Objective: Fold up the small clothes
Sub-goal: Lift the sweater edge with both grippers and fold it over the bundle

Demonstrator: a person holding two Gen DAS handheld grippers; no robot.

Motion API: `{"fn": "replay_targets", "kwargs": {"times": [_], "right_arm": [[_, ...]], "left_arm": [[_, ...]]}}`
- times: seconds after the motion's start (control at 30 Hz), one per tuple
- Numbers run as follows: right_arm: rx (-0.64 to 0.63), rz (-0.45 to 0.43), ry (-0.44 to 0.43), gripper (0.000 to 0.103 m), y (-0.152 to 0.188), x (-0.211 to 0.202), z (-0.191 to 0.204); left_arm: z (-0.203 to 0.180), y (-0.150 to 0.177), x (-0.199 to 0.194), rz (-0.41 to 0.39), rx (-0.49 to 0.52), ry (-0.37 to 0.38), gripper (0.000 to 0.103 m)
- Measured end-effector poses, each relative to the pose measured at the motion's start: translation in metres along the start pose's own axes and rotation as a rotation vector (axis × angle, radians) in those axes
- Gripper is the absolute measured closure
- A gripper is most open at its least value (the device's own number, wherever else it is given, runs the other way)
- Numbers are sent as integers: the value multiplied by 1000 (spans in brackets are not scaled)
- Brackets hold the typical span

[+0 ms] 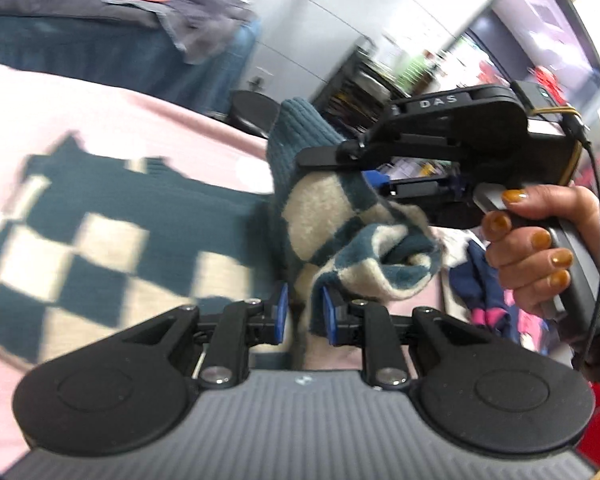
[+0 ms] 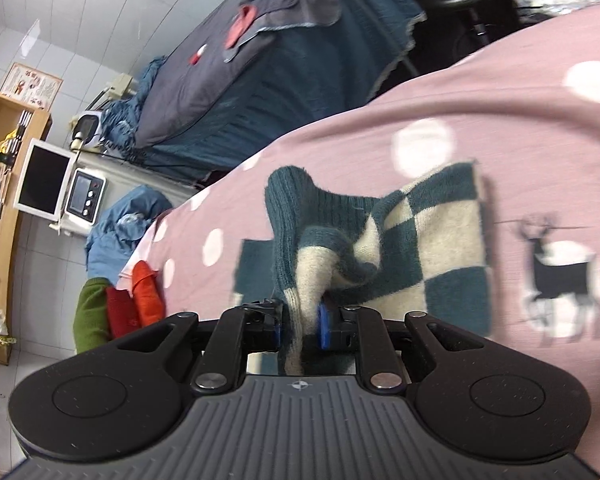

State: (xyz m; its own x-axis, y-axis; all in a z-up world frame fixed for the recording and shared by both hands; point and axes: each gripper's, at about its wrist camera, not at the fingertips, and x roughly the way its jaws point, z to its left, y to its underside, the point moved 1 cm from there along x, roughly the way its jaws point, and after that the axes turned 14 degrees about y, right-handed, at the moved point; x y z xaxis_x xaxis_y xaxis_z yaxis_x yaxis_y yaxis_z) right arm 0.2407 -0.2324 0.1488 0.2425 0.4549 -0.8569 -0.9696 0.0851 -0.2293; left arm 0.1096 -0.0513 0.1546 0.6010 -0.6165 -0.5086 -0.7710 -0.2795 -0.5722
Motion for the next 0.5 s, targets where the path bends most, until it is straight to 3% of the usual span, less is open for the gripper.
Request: {"fn": "replay_targets", "kwargs": {"times": [0.23,0.33,0.5], "right_arm": [[36,42,-44,73,15,54,62],[35,61,-35,73,24,76,83],[18,39,89,72,35,105,99]], "left_arm": [[55,-20,-67,-88,-94,-112,85],[74,-20,-88,-83,-112,-158,76],[93,-12,-113,-71,-140,-220,65]]}}
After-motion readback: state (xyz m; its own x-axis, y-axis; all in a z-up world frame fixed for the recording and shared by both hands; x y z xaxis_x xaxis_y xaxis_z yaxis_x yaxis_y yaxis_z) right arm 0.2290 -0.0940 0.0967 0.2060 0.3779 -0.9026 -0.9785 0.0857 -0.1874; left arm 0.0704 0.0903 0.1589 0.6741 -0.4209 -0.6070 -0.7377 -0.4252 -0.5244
